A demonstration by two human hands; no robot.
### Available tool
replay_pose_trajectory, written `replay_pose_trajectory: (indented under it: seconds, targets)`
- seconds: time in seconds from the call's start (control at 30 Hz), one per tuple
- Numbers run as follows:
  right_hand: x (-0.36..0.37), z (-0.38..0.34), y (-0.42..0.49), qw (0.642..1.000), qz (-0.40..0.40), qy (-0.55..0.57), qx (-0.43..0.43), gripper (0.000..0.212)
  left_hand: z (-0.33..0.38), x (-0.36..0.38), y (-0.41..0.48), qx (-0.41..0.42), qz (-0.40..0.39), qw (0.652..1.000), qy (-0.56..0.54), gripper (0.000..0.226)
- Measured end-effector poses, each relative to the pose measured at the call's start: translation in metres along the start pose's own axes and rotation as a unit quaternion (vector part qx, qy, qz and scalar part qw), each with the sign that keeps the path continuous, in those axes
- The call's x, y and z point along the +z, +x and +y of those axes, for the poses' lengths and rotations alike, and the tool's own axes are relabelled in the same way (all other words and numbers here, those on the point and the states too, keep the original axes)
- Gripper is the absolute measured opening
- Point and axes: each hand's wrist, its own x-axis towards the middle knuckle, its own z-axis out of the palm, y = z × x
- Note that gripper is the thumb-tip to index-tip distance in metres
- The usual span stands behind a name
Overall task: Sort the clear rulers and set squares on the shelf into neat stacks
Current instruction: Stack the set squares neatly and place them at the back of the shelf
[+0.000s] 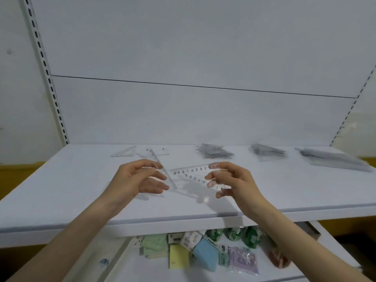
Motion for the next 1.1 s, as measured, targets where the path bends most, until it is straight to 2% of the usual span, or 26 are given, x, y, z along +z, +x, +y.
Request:
replay_pose_trajectory:
  seconds: [0.17, 0.27, 0.33, 0.37, 0.4, 0.47, 0.53, 0.73, 0.87, 0.93, 0.97, 1.03, 1.07, 1.1]
  targets:
    - [-0.037, 0.003, -0.013, 0.996, 0.057, 0.054, 0.029, 0.019, -0.011, 0.033, 0.022, -0.06, -0.094, 0.991, -0.068, 0.026]
    - [-0.062, 0.005, -0.02, 0.993, 0.091, 0.065, 0.032, 0.02, -0.019, 0.056, 0.032, -0.076, -0.126, 0.985, -0.096, 0.025]
    - [-0.08, 0.006, -0.024, 0.992, 0.11, 0.063, 0.031, 0.021, -0.022, 0.072, 0.039, -0.077, -0.135, 0.985, -0.078, 0.053]
    - [-0.089, 0.006, -0.025, 0.991, 0.116, 0.059, 0.03, 0.021, -0.024, 0.082, 0.042, -0.072, -0.132, 0.987, -0.049, 0.059]
    - [-0.098, 0.006, -0.026, 0.991, 0.121, 0.055, 0.03, 0.021, -0.028, 0.091, 0.047, -0.061, -0.123, 0.99, -0.012, 0.052]
    - [-0.118, 0.006, -0.025, 0.989, 0.133, 0.048, 0.034, 0.022, -0.036, 0.111, 0.056, -0.045, -0.119, 0.99, 0.059, 0.024]
    - [-0.14, 0.005, -0.022, 0.989, 0.14, 0.034, 0.034, 0.022, -0.04, 0.13, 0.065, -0.046, -0.116, 0.987, 0.103, 0.012]
    - [-0.227, 0.005, 0.004, 0.978, 0.192, -0.082, -0.014, 0.017, -0.049, 0.2, 0.101, -0.041, -0.091, 0.988, 0.114, 0.02]
    - [-0.289, 0.001, 0.043, 0.958, 0.204, -0.174, -0.099, 0.019, -0.053, 0.247, 0.128, -0.002, -0.049, 0.993, 0.104, 0.02]
    - [-0.308, 0.001, 0.07, 0.932, 0.191, -0.269, -0.149, 0.021, -0.057, 0.261, 0.139, 0.012, -0.025, 0.994, 0.11, 0.016]
    - [-0.314, 0.003, 0.085, 0.903, 0.178, -0.352, -0.172, 0.023, -0.058, 0.264, 0.143, 0.013, -0.015, 0.993, 0.115, 0.015]
    - [-0.324, 0.013, 0.116, 0.816, 0.138, -0.513, -0.229, 0.026, -0.063, 0.265, 0.146, 0.016, -0.004, 0.989, 0.148, 0.014]
    - [-0.325, 0.021, 0.13, 0.784, 0.108, -0.559, -0.247, 0.028, -0.064, 0.264, 0.146, 0.015, 0.0, 0.985, 0.172, 0.013]
    - [-0.326, 0.029, 0.142, 0.768, 0.075, -0.586, -0.249, 0.028, -0.066, 0.263, 0.146, 0.014, 0.007, 0.981, 0.191, 0.011]
